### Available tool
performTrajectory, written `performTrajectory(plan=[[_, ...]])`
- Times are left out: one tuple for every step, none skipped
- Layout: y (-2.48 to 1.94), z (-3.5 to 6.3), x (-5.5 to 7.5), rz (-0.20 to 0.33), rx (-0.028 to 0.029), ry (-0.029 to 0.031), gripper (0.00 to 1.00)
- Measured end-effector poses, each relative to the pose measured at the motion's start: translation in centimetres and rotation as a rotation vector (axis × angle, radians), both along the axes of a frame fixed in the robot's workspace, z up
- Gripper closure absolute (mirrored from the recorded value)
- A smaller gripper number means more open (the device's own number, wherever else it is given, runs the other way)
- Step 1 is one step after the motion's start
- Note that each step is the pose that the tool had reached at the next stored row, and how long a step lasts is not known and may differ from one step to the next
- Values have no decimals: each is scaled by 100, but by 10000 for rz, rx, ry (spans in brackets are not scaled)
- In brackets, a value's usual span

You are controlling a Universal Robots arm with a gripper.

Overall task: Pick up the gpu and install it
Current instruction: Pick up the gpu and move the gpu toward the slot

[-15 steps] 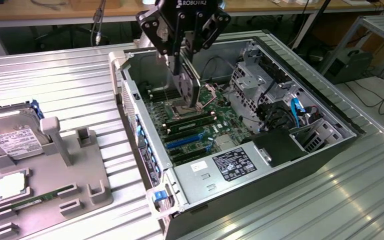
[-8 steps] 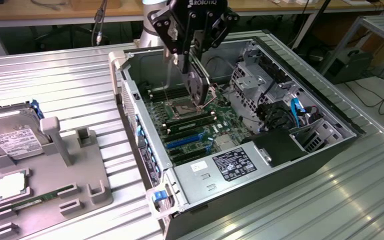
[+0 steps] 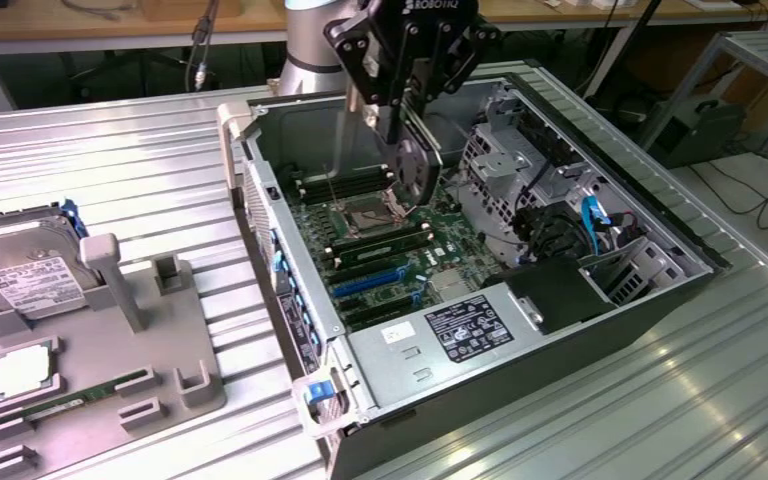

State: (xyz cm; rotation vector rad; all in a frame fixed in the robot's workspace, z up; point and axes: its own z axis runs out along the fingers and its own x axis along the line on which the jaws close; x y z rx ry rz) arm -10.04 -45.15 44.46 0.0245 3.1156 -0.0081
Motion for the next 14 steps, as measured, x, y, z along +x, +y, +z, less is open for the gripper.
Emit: performTrajectory(plan=[[0, 0, 21, 3, 0, 1, 73], [0, 0, 38, 17, 0, 0, 73], [0, 0, 59, 71, 1, -1, 73], [0, 0, 78, 155, 1, 0, 73], [0, 0, 94, 208, 2, 0, 73], [0, 0, 112, 222, 2, 0, 73], [0, 0, 132, 222, 3, 0, 73], [0, 0, 152, 222, 4, 0, 73], [0, 0, 176, 222, 3, 0, 73], [0, 0, 196, 222, 3, 0, 73], [0, 0, 217, 221, 3, 0, 73], [0, 0, 239, 222, 4, 0, 73], [0, 0, 261, 222, 3, 0, 73], [0, 0, 286, 221, 3, 0, 73]])
